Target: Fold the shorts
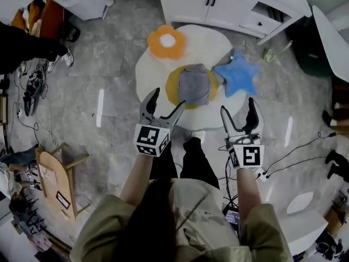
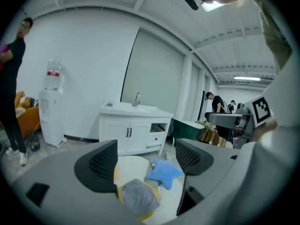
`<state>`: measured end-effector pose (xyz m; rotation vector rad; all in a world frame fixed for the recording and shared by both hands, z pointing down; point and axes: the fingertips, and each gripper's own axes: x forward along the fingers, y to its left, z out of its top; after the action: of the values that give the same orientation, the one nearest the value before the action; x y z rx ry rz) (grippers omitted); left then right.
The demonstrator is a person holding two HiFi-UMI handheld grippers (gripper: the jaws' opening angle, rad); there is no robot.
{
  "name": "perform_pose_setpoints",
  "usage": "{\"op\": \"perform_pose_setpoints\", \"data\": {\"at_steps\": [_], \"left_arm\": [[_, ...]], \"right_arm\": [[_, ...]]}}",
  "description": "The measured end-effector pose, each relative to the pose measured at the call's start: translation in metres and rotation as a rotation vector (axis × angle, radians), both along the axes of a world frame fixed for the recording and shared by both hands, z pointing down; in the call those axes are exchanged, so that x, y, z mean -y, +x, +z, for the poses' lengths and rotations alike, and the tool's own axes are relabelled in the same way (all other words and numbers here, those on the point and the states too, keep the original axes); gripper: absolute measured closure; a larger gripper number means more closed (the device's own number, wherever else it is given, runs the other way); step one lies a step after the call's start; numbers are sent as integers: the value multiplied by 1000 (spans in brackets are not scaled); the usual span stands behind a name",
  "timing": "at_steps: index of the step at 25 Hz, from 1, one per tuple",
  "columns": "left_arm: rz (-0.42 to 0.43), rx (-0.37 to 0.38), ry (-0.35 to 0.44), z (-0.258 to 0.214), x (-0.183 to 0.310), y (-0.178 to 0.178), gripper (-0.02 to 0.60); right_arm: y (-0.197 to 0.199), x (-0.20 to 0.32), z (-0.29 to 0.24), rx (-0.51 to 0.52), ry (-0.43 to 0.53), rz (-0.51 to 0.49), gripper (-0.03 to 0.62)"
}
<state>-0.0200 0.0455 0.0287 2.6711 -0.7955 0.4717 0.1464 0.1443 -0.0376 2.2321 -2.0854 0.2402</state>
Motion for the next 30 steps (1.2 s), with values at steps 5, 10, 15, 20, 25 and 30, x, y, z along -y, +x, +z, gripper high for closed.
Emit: {"op": "perform_pose_setpoints", "data": {"at_steps": [5,10,15,20,25,30], "left_arm": [[-13,-68,128,-106,-12,6,191],[-99,-152,230,-172,-20,-8,368],[-213,-215,314,-201,-27,-34,507],[-240,-223,416,-214,-35,-38,571],[-247,-244,455,-226,-35,-37,571],[-252,-255,474,-232,-34,-33,571]], "right_arm": [[-2,-17,-99,-106,115,-15,204],[-11,-38,-144,-169,169,24,309],[-13,-61,-157,-178,200,62,388],[-4,-68,-165,-170,222,101,491],[3,-63,-182,-227,244,108,591],[8,-65,-187,-240,256,120,592]]}}
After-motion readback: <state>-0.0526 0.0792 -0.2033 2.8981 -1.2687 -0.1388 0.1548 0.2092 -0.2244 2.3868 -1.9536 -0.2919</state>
